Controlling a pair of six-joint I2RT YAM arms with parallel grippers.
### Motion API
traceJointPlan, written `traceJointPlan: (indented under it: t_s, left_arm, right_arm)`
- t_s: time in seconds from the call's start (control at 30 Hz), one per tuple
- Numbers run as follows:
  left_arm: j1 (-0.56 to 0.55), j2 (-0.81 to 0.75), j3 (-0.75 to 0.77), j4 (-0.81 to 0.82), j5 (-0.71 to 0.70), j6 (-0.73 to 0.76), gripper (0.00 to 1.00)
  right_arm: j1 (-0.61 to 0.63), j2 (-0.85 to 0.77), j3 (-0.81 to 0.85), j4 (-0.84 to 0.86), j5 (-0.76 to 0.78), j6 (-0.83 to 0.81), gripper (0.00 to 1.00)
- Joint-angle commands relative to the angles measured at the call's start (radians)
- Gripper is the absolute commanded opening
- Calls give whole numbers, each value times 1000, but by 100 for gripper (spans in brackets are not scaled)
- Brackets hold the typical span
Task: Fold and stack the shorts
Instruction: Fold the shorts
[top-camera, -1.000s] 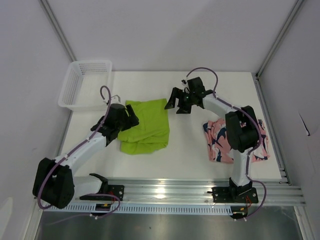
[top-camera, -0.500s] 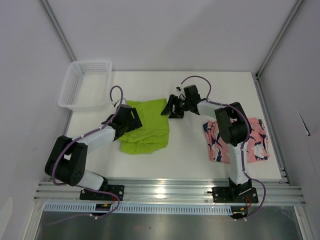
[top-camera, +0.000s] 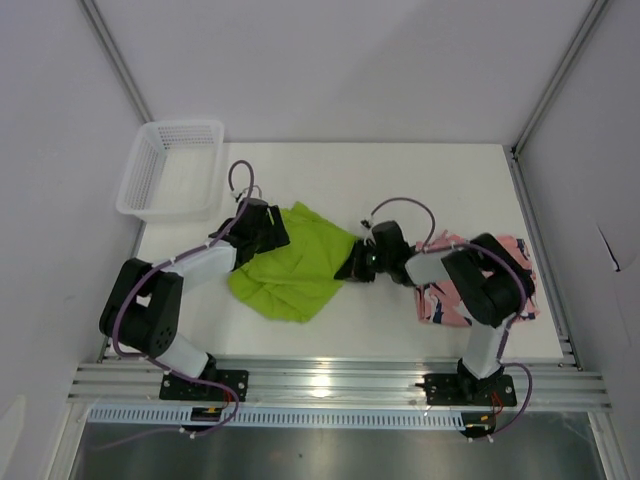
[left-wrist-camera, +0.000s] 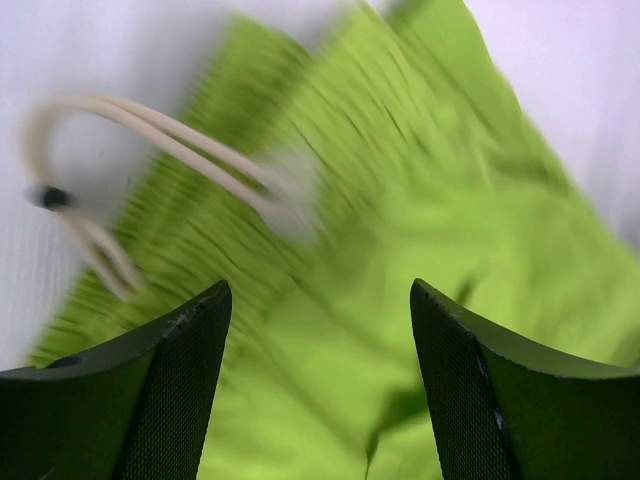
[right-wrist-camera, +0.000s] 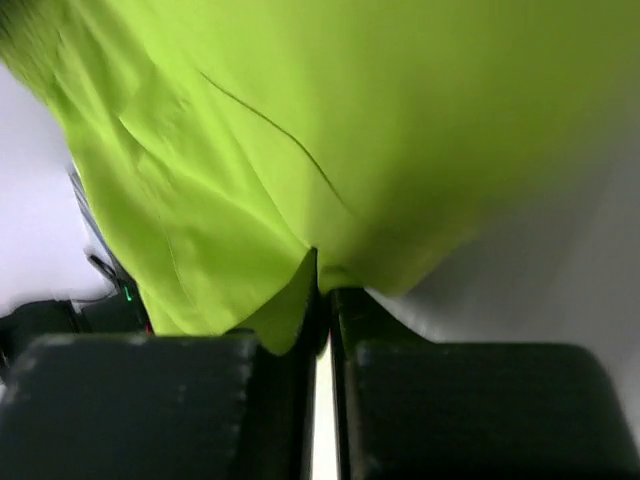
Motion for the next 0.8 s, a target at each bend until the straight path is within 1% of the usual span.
traceJointPlan:
  t_s: [0.0,0.03,0.07,0.1,0.13,0.17,0.2,0.27,0.3,0.37,0.43,0.47,0.5,0.53,0.57,0.6,0.7,0.77]
  left_arm:
    - [6,-24,96,4,52,58,75]
    - [6,-36,107,-13,83,65,76]
    - [5,-44,134,-64,92,71,77]
    - [6,-52,156,-88,98,78,77]
    - [6,-81,170,-111,109,83,78]
    - [6,-98,176,-130,112,86,80]
    - [6,-118,177,-171,111,85,81]
    - [6,-184,176,-211,92,80,84]
    - [6,-205,176,-265,77,74,86]
    - [6,-271,165,-317,33,54,88]
    - [6,-314,141,-383,20,36,89]
    - [6,-355,116,-400,12,10,90]
    - [6,-375,86,-414,9,-7,90]
    - [6,-395,72,-435,8,-26,91]
    - [6,-415,15,-444,8,-62,92]
    - [8,-456,-6,-449,14,-82,92]
    - [6,-538,-103,-467,17,-150,98]
    - [6,-573,-161,-495,9,-181,99]
  right_arm:
    - [158,-206,-233,100,215,103,15]
    - [203,-240,-261,72,279,106,22]
    - [245,-275,-295,46,312,108,30]
    - [316,-339,-304,-8,341,102,47]
    - [346,-373,-310,-39,391,94,54]
    - [365,-404,-301,-79,408,82,59]
    - [375,-467,-289,-170,425,65,70]
    - [362,-525,-248,-250,424,5,84]
    - [351,-579,-232,-316,410,-19,88]
    - [302,-617,-200,-402,384,-98,99]
    - [253,-639,-148,-482,338,-151,99]
    - [197,-636,-131,-502,318,-193,99]
    - [166,-627,-102,-524,292,-208,100]
    - [139,-607,-96,-522,242,-230,99]
    - [101,-599,-93,-513,220,-272,100]
    - [84,-593,-79,-513,181,-288,99]
    - [-6,-573,-62,-513,110,-342,100]
    - [-67,-537,-30,-531,77,-375,99]
